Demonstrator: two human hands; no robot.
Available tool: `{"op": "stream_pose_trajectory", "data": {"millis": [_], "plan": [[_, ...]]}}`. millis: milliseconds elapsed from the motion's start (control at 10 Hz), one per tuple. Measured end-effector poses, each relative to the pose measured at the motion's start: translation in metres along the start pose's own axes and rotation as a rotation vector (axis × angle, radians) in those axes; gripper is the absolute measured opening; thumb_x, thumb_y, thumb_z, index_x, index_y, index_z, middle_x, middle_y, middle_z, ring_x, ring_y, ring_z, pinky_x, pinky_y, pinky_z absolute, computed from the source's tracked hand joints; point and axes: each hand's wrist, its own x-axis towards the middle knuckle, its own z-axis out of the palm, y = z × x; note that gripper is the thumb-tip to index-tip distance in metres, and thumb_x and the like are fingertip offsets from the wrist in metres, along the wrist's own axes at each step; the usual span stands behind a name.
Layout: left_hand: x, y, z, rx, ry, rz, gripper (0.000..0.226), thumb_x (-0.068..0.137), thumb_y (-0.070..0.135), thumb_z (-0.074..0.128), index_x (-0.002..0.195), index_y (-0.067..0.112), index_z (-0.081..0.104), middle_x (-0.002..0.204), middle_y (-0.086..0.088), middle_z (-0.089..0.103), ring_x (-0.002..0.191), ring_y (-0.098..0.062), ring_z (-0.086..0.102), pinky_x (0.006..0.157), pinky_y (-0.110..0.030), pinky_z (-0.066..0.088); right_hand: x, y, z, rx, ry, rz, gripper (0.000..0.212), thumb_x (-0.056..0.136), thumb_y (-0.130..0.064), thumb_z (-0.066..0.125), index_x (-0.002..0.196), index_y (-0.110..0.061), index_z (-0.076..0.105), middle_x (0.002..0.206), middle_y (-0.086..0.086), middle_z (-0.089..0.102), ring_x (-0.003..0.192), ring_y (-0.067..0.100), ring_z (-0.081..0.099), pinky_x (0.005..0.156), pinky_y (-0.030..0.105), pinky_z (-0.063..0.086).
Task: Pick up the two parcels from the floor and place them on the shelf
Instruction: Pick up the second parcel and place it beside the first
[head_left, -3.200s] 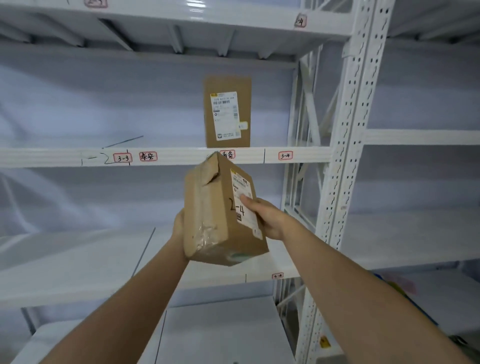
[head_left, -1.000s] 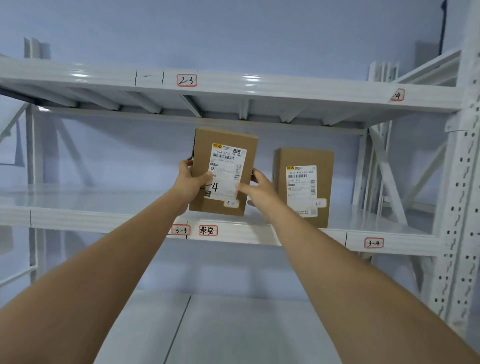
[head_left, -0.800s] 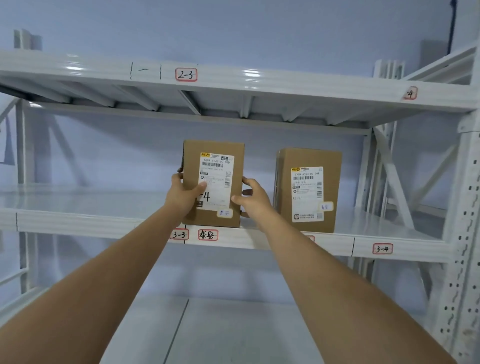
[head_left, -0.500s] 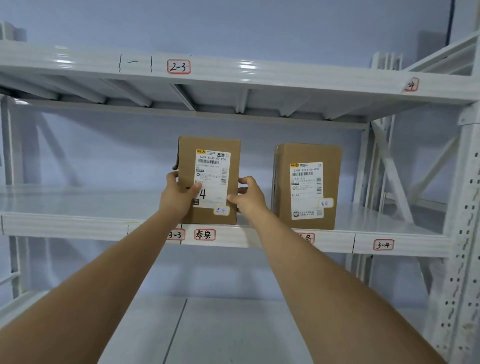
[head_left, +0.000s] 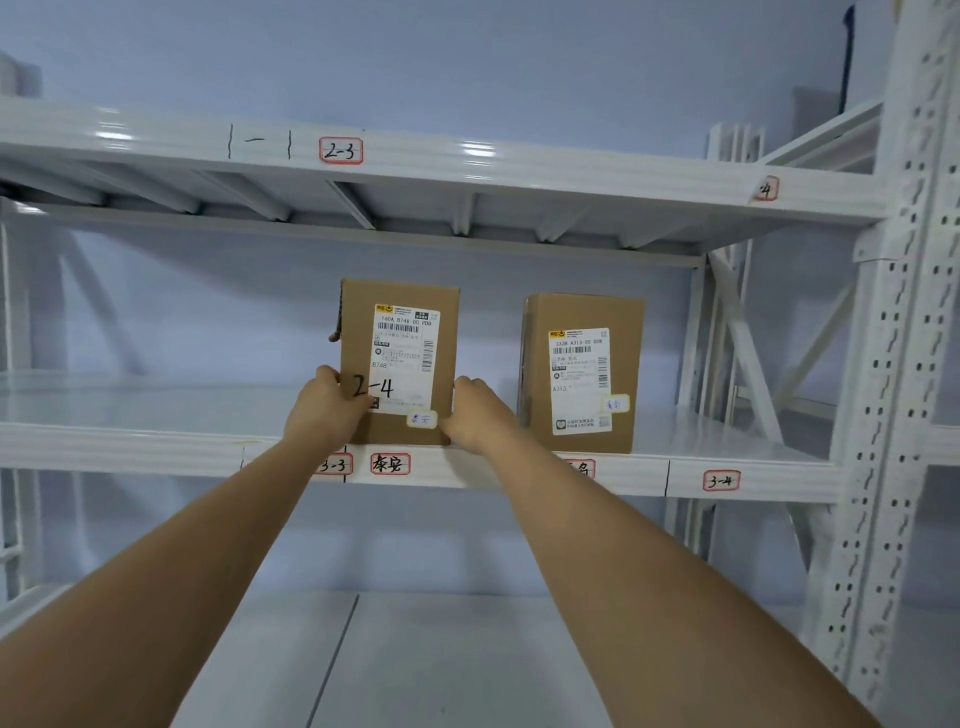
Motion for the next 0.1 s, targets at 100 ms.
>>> {"op": "stream_pose_trajectory", "data": {"millis": [100], "plan": [[-0.0130, -0.0012, -0.0034, 0.230, 0.063, 0.021, 0.042, 0.096, 0.043, 0.042, 0.114, 0.005, 0.048, 0.103, -0.012, 0.060, 0.084, -0.029, 0.056, 0.068, -0.036, 0.046, -0.0156, 0.0056, -0.0136, -0.121, -0.001, -0.048, 0.040, 0.092, -0.013, 0.052, 0.130, -0.006, 0.046, 0.128, 0.012, 0.049, 0.115, 0.031, 0.055, 0.079, 0.034, 0.043]]}}
